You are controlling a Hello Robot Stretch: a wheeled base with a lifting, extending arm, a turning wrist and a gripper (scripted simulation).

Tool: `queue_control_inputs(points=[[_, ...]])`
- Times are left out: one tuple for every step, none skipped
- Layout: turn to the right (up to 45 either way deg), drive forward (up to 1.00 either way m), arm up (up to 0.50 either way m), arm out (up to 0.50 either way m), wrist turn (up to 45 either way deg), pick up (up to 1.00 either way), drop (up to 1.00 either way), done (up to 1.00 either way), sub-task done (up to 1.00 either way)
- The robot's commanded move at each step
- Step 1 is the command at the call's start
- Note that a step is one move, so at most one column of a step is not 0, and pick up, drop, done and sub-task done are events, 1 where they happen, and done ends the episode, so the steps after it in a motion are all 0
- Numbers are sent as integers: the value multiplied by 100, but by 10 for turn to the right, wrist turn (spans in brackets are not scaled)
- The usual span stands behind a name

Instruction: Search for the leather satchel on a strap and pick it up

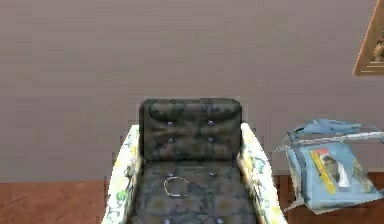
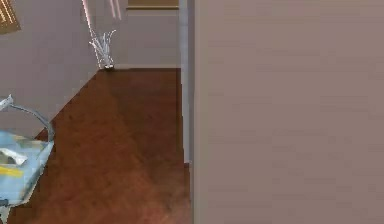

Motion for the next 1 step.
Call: queue_control_inputs(points=[[450, 0, 0, 0, 0, 0, 0, 0, 0]])
